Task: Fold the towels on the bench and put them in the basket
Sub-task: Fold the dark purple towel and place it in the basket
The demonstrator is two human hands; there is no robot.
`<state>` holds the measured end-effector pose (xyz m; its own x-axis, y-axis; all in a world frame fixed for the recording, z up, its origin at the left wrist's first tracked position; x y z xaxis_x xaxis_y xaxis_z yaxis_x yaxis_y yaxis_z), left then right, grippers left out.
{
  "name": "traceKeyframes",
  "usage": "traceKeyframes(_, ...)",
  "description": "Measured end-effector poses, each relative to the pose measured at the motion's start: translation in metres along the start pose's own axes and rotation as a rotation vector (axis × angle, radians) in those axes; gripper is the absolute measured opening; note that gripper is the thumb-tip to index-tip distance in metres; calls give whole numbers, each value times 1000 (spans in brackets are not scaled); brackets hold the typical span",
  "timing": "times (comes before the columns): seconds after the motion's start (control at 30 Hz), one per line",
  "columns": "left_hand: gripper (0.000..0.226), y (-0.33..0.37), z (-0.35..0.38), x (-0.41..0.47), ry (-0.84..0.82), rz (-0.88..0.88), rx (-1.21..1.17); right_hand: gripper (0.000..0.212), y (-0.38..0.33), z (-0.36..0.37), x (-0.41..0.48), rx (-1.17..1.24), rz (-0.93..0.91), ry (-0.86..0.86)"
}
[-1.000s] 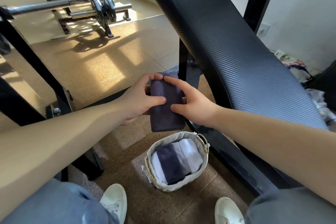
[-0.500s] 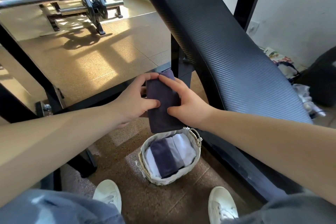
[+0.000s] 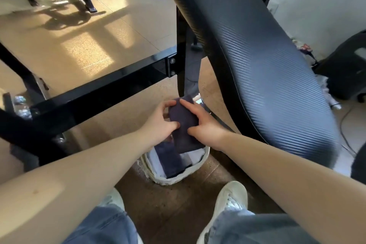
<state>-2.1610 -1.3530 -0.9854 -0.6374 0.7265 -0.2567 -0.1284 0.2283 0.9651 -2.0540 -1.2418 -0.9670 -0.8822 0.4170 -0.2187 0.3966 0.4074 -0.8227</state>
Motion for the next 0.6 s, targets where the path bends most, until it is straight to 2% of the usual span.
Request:
traceKeyframes(0.13, 41, -49, 0, 15, 35, -95, 312, 90, 39, 5, 10, -98, 79, -20)
traceKeyframes(0.27, 40, -90, -3, 24, 8, -241, 555, 88, 83, 16, 24, -127, 156, -18)
traceKeyframes(0.43, 53, -130, -1, 27, -178, -215, 746, 87, 124, 39, 41, -136, 183, -109)
traceKeyframes(0.6, 55, -163, 7, 27, -271, -93, 938, 91, 158, 62, 59, -161, 268, -154)
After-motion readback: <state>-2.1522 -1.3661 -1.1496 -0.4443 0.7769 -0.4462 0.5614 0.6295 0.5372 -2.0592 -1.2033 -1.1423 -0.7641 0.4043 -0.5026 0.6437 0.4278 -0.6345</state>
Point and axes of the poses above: each hand's wrist, its own x-axis towards the middle knuckle, its own z-axis out of the palm, y = z × x, the point moved 4 cm from there along x, towards the middle knuckle, and after that the axes turned 5 degrees about -x, right-handed, at the moved point
